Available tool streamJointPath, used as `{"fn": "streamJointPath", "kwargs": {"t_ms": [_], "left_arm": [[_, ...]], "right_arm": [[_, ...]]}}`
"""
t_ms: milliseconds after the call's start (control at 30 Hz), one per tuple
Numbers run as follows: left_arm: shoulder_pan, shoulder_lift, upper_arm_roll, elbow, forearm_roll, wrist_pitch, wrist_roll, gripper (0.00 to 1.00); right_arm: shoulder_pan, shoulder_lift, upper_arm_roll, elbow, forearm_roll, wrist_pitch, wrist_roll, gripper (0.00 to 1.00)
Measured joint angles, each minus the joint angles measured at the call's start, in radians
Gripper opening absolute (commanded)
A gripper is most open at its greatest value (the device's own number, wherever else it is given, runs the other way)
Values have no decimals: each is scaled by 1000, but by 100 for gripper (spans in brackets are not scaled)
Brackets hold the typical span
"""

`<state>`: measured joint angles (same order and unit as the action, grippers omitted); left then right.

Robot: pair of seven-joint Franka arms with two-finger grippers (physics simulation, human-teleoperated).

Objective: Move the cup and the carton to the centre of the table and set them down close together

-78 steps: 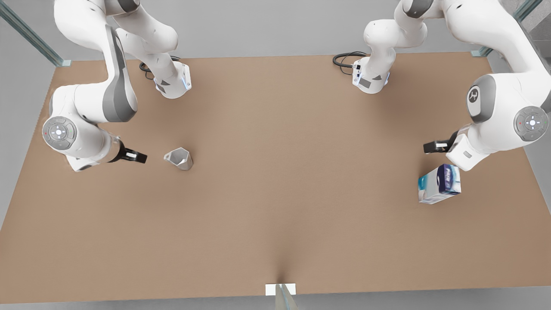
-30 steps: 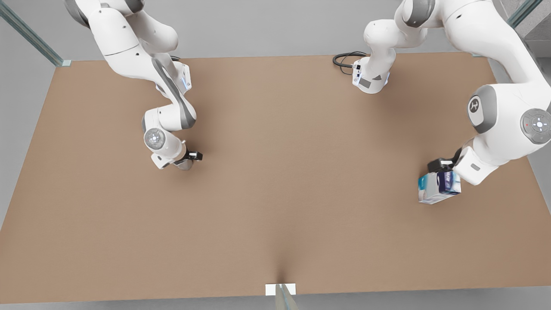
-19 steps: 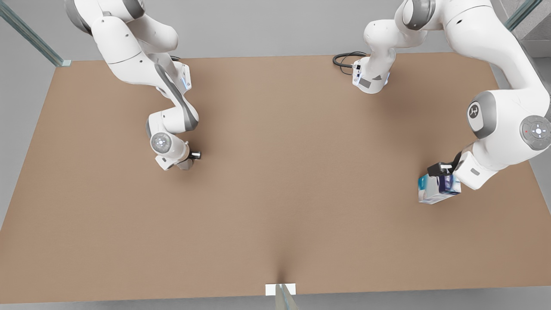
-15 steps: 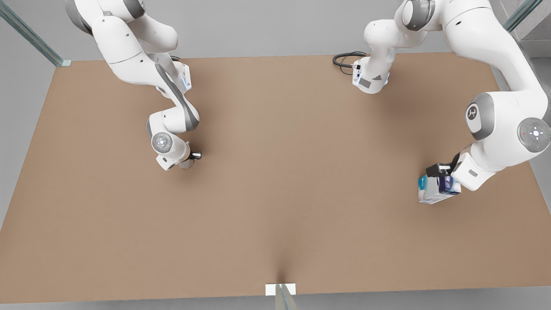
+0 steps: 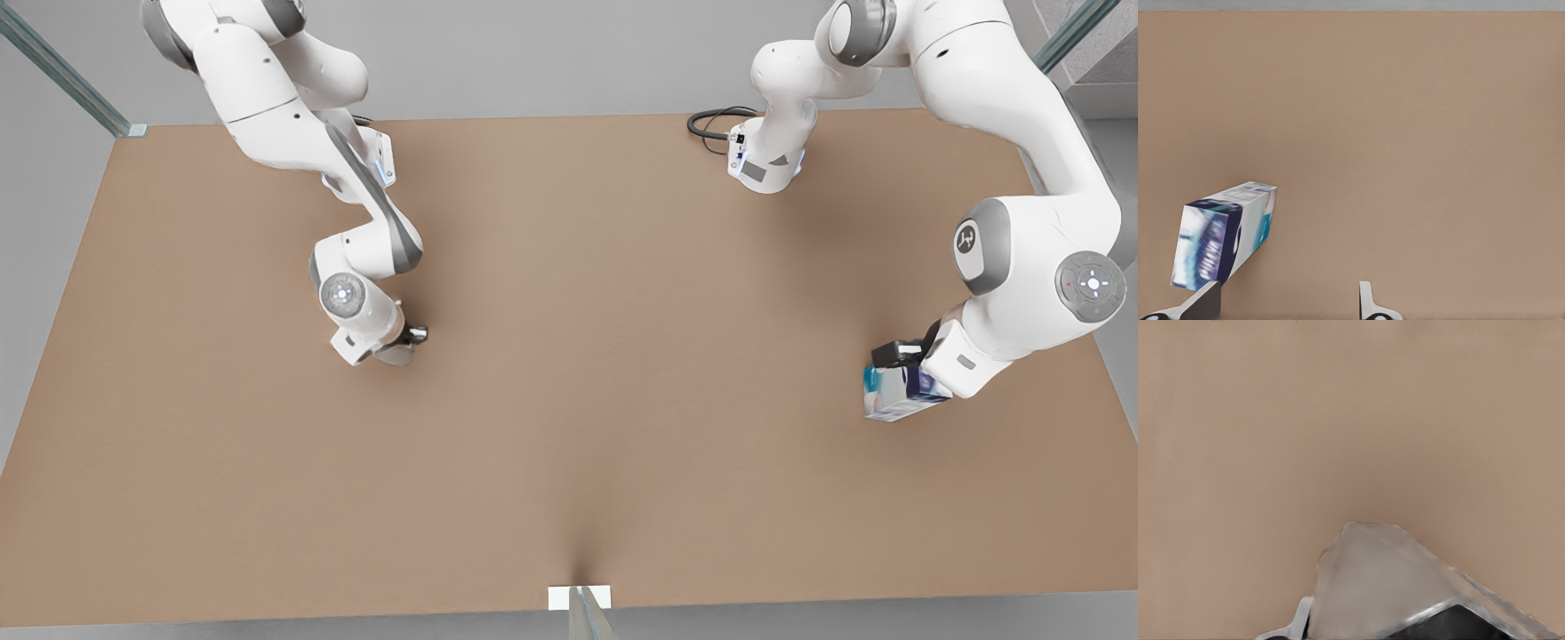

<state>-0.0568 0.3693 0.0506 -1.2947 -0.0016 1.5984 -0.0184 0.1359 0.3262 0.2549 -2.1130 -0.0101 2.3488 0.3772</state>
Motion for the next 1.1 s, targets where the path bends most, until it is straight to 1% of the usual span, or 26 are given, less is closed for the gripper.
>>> {"fn": "streamJointPath", "kwargs": {"t_ms": [33, 67, 100, 133, 200, 233, 267, 367, 400, 433, 467, 500, 533, 633, 667, 800, 867, 967, 1000, 1067, 1100], "left_arm": [[0, 0, 0, 0, 0, 0, 0, 100], [0, 1, 0, 0, 0, 0, 0, 100], [0, 1, 0, 0, 0, 0, 0, 100], [0, 1, 0, 0, 0, 0, 0, 100], [0, -1, 0, 0, 0, 0, 0, 100], [0, 0, 0, 0, 0, 0, 0, 100], [0, -1, 0, 0, 0, 0, 0, 100], [0, -1, 0, 0, 0, 0, 0, 100], [0, -1, 0, 0, 0, -1, 0, 100], [1, -3, 0, 0, 0, -4, 1, 100], [9, -8, 0, 0, 1, -11, 2, 100], [13, -13, 0, 0, 2, -16, 6, 100], [14, -20, 2, 0, 3, -27, 43, 100], [20, -19, 1, 2, 23, -29, 536, 100], [34, -15, 4, 1, 29, -23, 561, 100], [148, -6, 11, 3, 68, 12, 559, 100], [166, 8, 11, 1, 76, 0, 554, 100], [182, 19, 11, -11, 76, -5, 333, 100], [198, 15, 12, -11, 74, -46, 268, 100], [240, -14, 9, -13, 70, -64, 210, 100], [238, -36, 9, -40, 68, -50, 193, 100]], "right_arm": [[46, 78, -8, 137, 1, -28, 1, 24], [133, 175, -65, 306, 1, -52, 3, 24], [258, 295, -175, 521, 10, -91, 2, 24], [326, 403, -234, 708, 43, -105, 4, 24], [491, 563, -418, 951, 224, -138, 3, 24], [549, 623, -492, 1008, 315, -137, 3, 24], [589, 677, -540, 1069, 398, -135, 5, 24], [631, 732, -563, 1131, 454, -124, 25, 24], [640, 735, -566, 1136, 466, -123, 28, 28], [645, 740, -566, 1137, 466, -113, 29, 68], [646, 749, -566, 1137, 460, -98, 31, 96], [647, 749, -571, 1137, 455, -98, 24, 100], [646, 750, -575, 1148, 455, -97, 19, 100], [646, 755, -576, 1151, 455, -96, 16, 100], [646, 755, -575, 1153, 455, -95, 17, 100], [647, 755, -575, 1156, 455, -97, 17, 100], [648, 753, -575, 1156, 455, -98, 22, 100], [650, 736, -572, 1154, 456, -105, 32, 100], [648, 721, -572, 1153, 457, -110, 32, 100], [649, 696, -569, 1148, 459, -114, 32, 100], [648, 683, -569, 1147, 465, -132, 32, 100]]}}
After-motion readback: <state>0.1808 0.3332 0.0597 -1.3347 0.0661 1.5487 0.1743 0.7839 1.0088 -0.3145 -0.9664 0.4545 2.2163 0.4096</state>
